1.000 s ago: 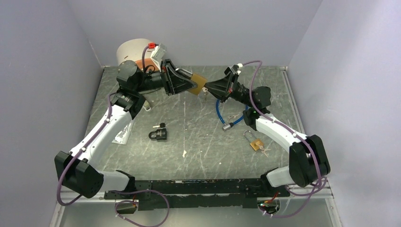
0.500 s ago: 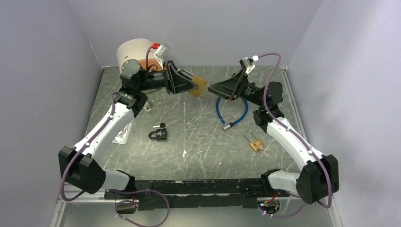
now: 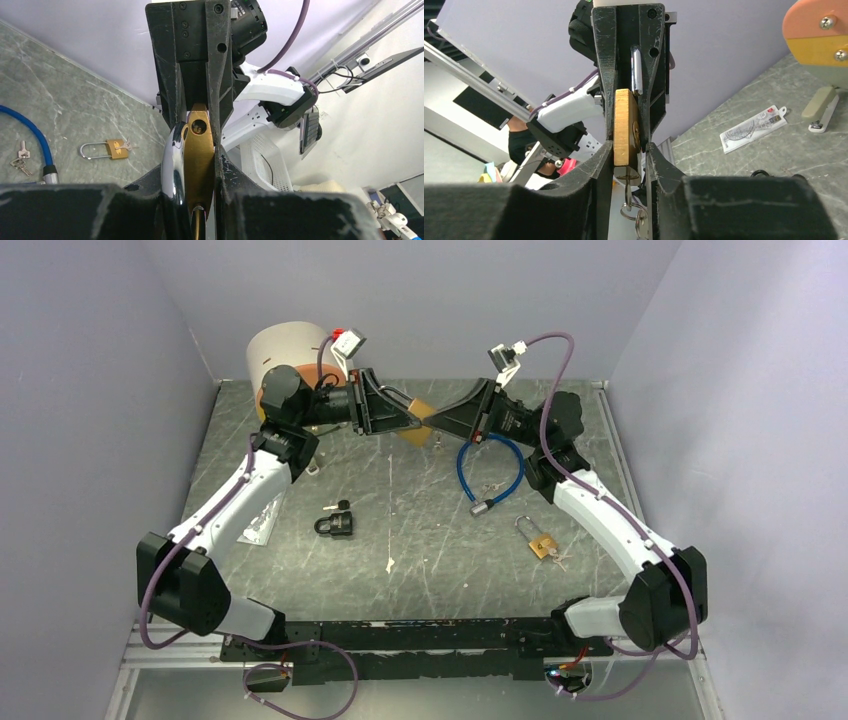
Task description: Unlock with the key
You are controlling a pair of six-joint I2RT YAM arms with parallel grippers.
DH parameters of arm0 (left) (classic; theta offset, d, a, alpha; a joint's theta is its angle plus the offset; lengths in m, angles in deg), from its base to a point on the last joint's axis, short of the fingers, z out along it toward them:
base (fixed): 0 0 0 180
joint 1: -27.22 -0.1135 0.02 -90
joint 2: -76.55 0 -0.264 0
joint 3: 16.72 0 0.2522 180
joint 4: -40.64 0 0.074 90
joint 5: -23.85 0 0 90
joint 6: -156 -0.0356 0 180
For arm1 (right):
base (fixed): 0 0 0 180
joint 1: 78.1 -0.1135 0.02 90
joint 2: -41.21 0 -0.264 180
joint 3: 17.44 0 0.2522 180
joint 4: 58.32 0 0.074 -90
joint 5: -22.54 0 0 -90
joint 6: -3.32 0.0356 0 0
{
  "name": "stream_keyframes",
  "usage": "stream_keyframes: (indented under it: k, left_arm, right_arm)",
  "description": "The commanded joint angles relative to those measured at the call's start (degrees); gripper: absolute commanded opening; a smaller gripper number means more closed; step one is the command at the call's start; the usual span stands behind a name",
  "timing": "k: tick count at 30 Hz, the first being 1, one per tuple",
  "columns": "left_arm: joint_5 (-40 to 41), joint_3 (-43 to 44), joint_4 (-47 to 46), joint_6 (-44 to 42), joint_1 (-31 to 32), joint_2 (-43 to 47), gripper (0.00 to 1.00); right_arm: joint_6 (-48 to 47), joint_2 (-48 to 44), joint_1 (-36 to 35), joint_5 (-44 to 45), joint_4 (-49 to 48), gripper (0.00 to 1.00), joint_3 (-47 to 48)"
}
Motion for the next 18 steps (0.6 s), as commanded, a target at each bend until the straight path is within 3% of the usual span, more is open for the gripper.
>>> stream_keyframes:
  k: [1,4,6,14,18]
  left_arm:
    - [0.6,0.6,-6.7,1.8,0.0,2.3,0.03]
    - [0.7,1.0,-6.8,1.9,0.0,2.2,0.05]
    - [0.9,1.3,-5.7,1.3,-0.1,2.3,0.13]
    - [7.5,-0.6,3.2,-2.5,-2.9,5.6,0.66]
    - [12.2,-3.2,7.7,-5.6,-4.6,8.4,0.76]
  right_arm:
    - [3.1,0.1,-0.5,-0.5,-7.2,0.23,0.3]
    - [4.0,0.4,-0.6,0.0,-7.9,0.08,0.4]
    - [3.6,0.1,-0.6,0.3,-7.6,0.01,0.5]
    - [-2.1,-1.7,-0.5,-0.2,-3.2,0.0,-0.7]
    - [-2.4,-3.7,-0.4,-2.1,-4.2,0.0,-3.2]
